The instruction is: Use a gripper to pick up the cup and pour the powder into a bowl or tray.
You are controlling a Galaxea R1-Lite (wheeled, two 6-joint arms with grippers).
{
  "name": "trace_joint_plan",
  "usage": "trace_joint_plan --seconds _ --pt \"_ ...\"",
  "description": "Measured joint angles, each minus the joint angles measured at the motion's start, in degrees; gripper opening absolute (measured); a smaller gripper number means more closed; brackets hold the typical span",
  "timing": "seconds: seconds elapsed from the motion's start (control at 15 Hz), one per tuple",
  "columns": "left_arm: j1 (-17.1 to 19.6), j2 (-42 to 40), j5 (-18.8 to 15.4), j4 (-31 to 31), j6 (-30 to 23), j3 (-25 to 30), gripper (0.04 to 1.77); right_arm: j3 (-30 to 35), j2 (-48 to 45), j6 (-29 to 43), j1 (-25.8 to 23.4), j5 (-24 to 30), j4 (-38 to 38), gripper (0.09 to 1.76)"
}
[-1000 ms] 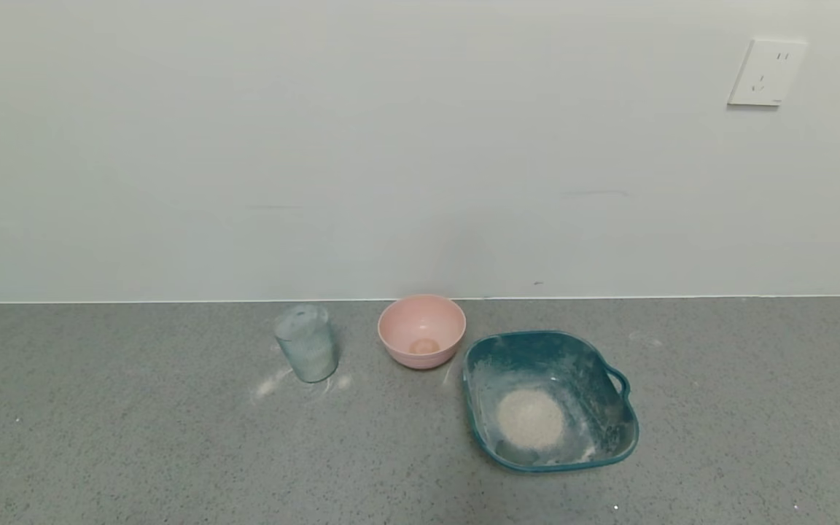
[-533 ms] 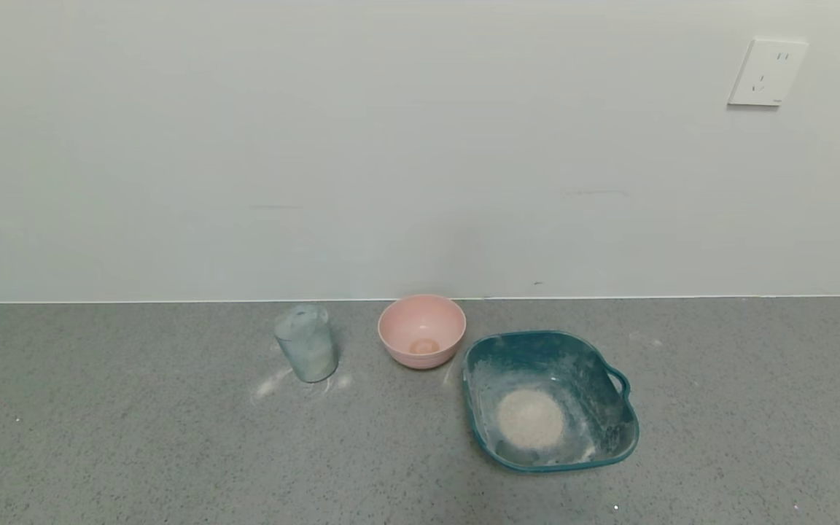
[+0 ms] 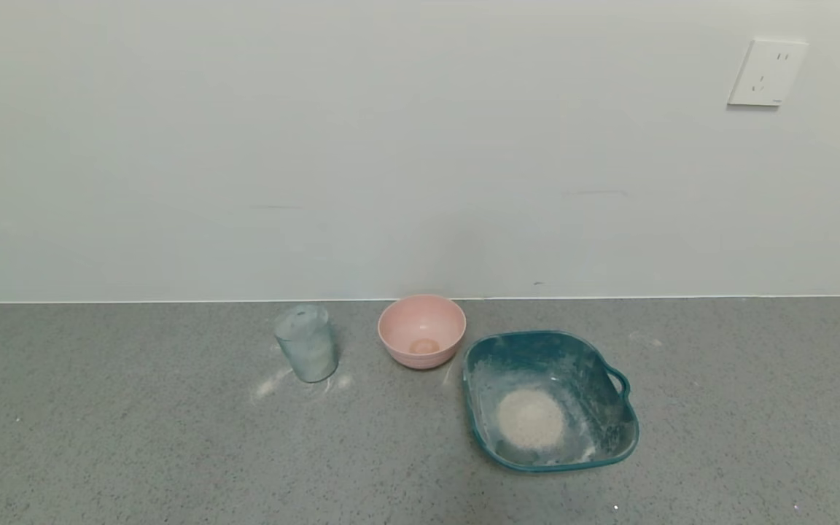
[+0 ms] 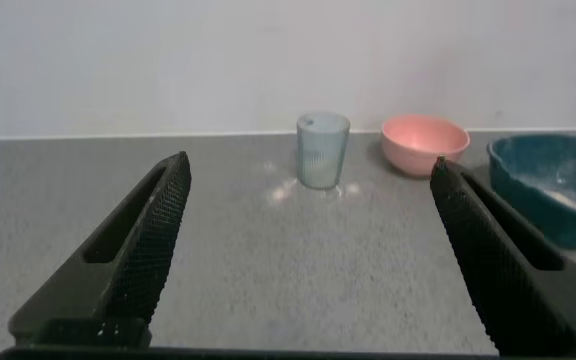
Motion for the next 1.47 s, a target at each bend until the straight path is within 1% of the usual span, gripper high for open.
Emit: trace_joint_plan --seconds 0.13,0.2,0.33,0.4,0.47,0.53,0.73,0.87,1.0,1.07,1.27,1.47 --pt "0.0 -0.6 0.0 -4.7 0.0 5.1 1.72 0.0 0.0 0.0 0.0 0.0 0.0 1.71" --pt "0.0 -0.7 0.1 -5.3 -0.1 6.6 1.72 0.0 0.0 0.0 0.0 0.0 0.0 1.71" --pt "0.0 -0.8 0.3 -5.5 0.2 8.1 1.72 0.0 0.0 0.0 0.0 0.0 0.0 1.71" --pt "0.0 -0.9 0.2 -4.0 0.4 8.5 1.72 0.0 0.0 0.0 0.0 0.0 0.0 1.71" --pt "0.0 -0.9 0.1 -1.6 0.4 8.7 1.72 0.0 0.0 0.0 0.0 0.0 0.0 1.71" --pt "0.0 -0.9 0.1 -0.6 -0.4 8.8 1.72 0.0 0.0 0.0 0.0 0.0 0.0 1.71" --pt "-0.1 -0.9 0.2 -0.4 -3.3 8.9 1.72 0.0 0.0 0.0 0.0 0.0 0.0 1.71" --pt "-0.1 -0.9 2.0 0.0 -2.8 8.9 1.72 0.0 0.0 0.0 0.0 0.0 0.0 1.71" --pt "-0.1 -0.9 2.7 0.2 -2.4 8.9 1.72 0.0 0.0 0.0 0.0 0.0 0.0 1.71" --pt "-0.1 -0.9 3.0 0.5 -1.3 8.9 1.72 0.0 0.0 0.0 0.0 0.0 0.0 1.71" --pt "-0.1 -0.9 3.2 3.5 -0.9 8.9 1.72 0.0 0.0 0.0 0.1 0.0 0.0 1.71" --pt "-0.1 -0.9 3.2 3.5 -0.8 8.9 1.72 0.0 0.0 0.0 0.1 0.0 0.0 1.71"
